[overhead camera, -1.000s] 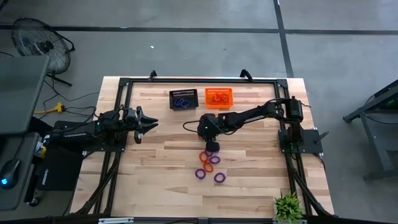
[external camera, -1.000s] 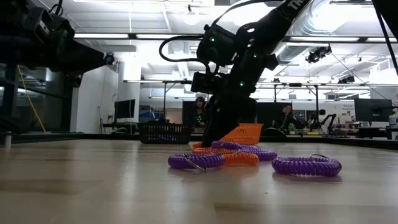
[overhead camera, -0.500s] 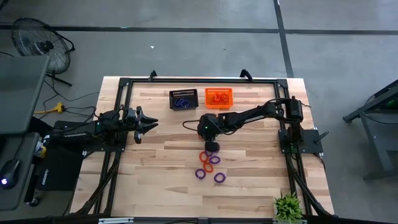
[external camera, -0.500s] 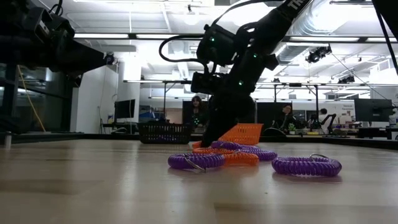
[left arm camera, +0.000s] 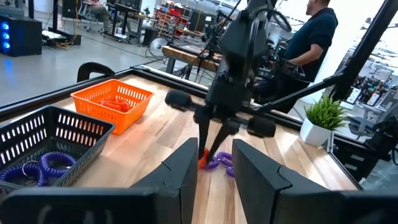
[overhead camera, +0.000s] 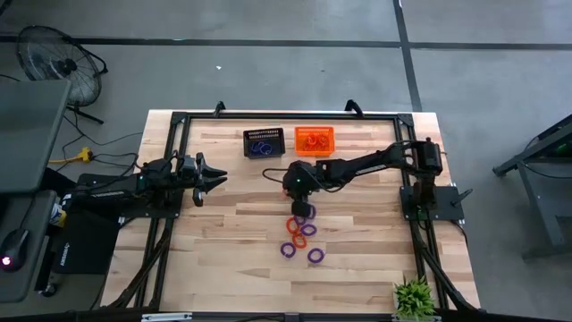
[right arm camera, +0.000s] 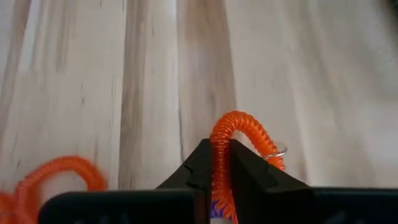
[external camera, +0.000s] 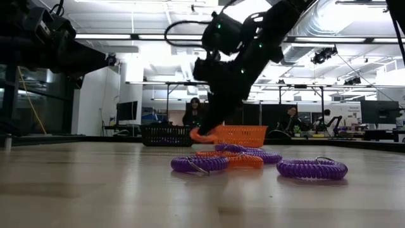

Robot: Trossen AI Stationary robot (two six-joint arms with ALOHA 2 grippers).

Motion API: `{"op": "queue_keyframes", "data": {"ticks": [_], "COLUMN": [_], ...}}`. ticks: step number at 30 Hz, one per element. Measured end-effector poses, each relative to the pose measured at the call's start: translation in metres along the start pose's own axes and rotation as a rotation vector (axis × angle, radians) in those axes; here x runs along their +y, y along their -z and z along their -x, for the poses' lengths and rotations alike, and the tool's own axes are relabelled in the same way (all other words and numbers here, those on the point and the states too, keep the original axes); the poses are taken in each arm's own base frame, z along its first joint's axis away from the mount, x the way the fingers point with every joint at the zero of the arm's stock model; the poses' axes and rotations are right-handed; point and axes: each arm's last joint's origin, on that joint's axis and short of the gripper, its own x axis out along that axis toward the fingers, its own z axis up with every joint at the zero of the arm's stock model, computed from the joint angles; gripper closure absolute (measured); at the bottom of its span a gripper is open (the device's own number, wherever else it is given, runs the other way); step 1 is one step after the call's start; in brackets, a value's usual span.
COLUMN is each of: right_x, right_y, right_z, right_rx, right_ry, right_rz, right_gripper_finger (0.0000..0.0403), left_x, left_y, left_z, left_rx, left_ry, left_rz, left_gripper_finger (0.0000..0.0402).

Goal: Sort spring keychains
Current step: Put the top orange spring keychain into the orange bin

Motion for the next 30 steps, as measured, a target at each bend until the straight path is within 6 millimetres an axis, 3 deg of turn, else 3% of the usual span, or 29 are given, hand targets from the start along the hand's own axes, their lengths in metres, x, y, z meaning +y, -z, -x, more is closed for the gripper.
{"op": "queue_keyframes", "data": {"ticks": [6,12,20,30], "right_x": [-0.001,-0.014,-0.053,-0.104], "right_y": [-0.014,-0.028,-0.032,-0.021], "right_z": [0.026,0.061,0.098,0.112], "right_rx": [-0.081,-0.172,-0.25,-0.281], "right_ry": [0.066,0.175,0.353,0.438], "right_rz": [-0.003,-0.07,-0.274,-0.642], "right_gripper_finger": [0.0359,0.0369,0.0354,0.0365], "left_x": [0.0,0.0,0.0,0.0], "left_y": [0.0,0.0,0.0,0.0], "left_z": [0.0,0.0,0.0,0.0], "left_rx": [0.0,0.0,0.0,0.0], "left_ry": [0.0,0.0,0.0,0.0], "left_rz": [0.0,0.0,0.0,0.0], "left_gripper_finger": [0.0302,0.0302,0.0302,0.0302]}}
